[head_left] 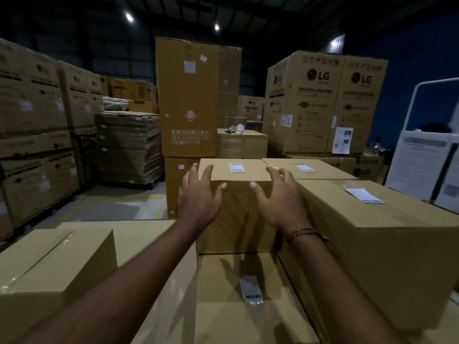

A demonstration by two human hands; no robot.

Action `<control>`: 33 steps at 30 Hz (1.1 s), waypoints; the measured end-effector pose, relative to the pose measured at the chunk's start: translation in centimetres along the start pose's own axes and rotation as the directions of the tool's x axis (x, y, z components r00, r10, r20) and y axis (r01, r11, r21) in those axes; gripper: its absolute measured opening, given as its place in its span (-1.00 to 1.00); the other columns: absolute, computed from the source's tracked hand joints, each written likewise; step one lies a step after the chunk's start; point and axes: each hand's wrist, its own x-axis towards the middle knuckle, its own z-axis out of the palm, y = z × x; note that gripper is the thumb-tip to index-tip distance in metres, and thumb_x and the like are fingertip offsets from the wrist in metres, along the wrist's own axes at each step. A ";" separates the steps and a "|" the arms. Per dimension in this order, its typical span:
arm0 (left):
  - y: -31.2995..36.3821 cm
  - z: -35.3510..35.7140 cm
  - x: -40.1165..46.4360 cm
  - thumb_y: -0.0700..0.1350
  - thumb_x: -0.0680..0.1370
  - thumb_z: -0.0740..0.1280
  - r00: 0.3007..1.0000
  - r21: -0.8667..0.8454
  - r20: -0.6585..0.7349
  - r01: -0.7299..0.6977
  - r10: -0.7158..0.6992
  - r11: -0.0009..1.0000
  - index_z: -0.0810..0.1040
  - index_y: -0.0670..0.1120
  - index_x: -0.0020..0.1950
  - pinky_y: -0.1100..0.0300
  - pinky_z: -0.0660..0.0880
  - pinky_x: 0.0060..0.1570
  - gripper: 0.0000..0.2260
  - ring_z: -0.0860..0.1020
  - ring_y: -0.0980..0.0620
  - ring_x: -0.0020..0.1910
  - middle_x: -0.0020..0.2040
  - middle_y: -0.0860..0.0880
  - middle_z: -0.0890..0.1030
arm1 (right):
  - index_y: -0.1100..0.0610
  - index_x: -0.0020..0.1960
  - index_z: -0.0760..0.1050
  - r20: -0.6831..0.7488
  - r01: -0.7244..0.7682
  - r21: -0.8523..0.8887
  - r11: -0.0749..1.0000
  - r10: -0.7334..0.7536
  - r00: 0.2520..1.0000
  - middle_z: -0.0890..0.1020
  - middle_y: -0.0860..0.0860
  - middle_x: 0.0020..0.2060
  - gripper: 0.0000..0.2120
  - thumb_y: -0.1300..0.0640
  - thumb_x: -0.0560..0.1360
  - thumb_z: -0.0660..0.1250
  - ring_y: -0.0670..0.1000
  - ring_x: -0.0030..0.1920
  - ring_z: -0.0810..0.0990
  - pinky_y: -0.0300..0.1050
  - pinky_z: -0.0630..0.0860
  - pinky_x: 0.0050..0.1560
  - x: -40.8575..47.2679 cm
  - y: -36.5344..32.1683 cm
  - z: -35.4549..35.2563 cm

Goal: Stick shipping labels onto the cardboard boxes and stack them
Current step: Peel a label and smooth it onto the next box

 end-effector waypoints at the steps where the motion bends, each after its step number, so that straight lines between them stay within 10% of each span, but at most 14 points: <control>1: -0.5 0.2 0.8 0.27 0.66 0.25 1.000 0.006 0.015 0.022 -0.022 1.000 0.22 0.11 0.67 -0.28 0.28 0.49 -0.38 0.15 -0.21 0.65 0.70 -0.15 0.14 | -0.07 0.67 0.20 0.012 -0.008 -0.040 0.999 0.009 1.000 0.19 0.07 0.66 -0.30 -0.33 0.63 0.24 0.15 0.64 0.18 0.26 0.36 0.55 1.1 -0.1 0.6; 18: -3.4 2.8 7.4 0.14 0.75 0.16 0.920 -0.400 0.301 0.362 -0.253 0.842 0.28 -0.01 0.67 -0.06 0.40 0.41 -0.49 0.38 -0.17 0.54 0.60 -0.13 0.38 | 0.03 0.39 0.56 0.019 -0.126 -0.480 0.868 0.154 0.988 0.49 0.22 0.37 -0.22 -0.52 0.59 -0.03 0.24 0.35 0.45 0.26 0.39 0.37 8.2 -0.2 6.1; 25: -3.5 1.5 6.0 0.01 0.77 0.14 0.908 -0.516 0.308 0.411 -0.285 0.752 0.21 0.02 0.69 0.09 0.37 0.18 -0.53 0.39 -0.11 0.51 0.62 -0.09 0.35 | 0.10 0.48 0.50 -0.018 -0.113 -0.297 0.948 0.113 0.993 0.32 0.21 0.50 -0.29 -0.41 0.58 0.26 0.27 0.41 0.38 0.22 0.50 0.33 7.5 -1.2 5.9; 33: -3.6 -3.7 4.3 -0.05 0.76 0.13 0.902 -0.551 0.294 0.431 -0.317 0.714 0.25 -0.03 0.68 -0.13 0.42 0.46 -0.54 0.42 -0.12 0.48 0.59 -0.09 0.38 | 0.07 0.60 0.39 -0.122 -0.130 -0.026 0.991 0.125 0.985 0.31 0.15 0.46 -0.21 -0.32 0.51 0.45 0.21 0.46 0.25 0.12 0.49 0.31 5.6 -4.1 2.8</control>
